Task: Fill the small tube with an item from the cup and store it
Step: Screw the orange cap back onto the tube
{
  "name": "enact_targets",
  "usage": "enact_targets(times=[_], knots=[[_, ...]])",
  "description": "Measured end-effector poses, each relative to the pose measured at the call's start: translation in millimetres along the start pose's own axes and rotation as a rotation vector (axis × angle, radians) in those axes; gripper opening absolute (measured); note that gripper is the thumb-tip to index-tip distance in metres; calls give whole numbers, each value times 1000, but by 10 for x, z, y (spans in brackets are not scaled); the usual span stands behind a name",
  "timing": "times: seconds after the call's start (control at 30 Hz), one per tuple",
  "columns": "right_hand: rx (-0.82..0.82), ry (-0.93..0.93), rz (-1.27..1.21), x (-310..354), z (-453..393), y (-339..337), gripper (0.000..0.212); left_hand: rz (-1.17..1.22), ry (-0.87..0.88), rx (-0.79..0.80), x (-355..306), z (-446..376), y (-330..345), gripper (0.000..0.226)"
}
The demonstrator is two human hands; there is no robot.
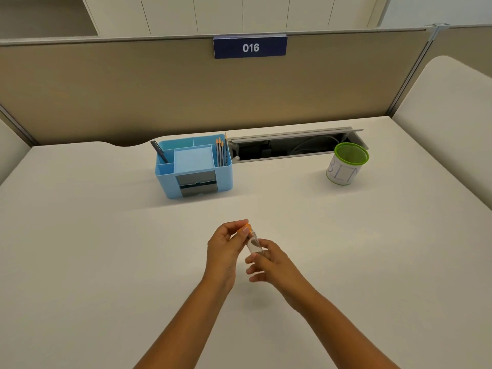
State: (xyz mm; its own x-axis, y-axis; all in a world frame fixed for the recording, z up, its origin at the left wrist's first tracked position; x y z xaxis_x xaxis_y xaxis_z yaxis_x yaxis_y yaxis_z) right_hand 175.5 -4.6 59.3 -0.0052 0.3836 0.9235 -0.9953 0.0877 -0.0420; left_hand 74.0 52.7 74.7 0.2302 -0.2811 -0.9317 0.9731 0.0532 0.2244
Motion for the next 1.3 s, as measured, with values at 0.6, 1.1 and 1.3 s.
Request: enact_targets(times=[0.6,1.1,1.3], knots=[[94,-80,-154,246,69,-59,28,-212,109,207,-188,174,262,13],[-15,87,-342,280,-41,-123,35,-394,223,238,-94,351,303,39],[31,62,-280,320,-32,-104,33,-414,231,242,-107,326,261,44]])
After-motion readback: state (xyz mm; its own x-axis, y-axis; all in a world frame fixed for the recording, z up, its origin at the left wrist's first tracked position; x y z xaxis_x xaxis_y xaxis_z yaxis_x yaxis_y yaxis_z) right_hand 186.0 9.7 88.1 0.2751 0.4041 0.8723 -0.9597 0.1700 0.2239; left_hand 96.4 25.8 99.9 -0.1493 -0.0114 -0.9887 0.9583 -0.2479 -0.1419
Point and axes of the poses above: each hand's wrist, its own z-axis away from the middle knuckle, its own y-axis out of the palm, x = y × z, the point moved 7 cm from there along -z, towards the middle knuckle, and after that the axes turned 4 degrees about -x, right-handed, at the moved point
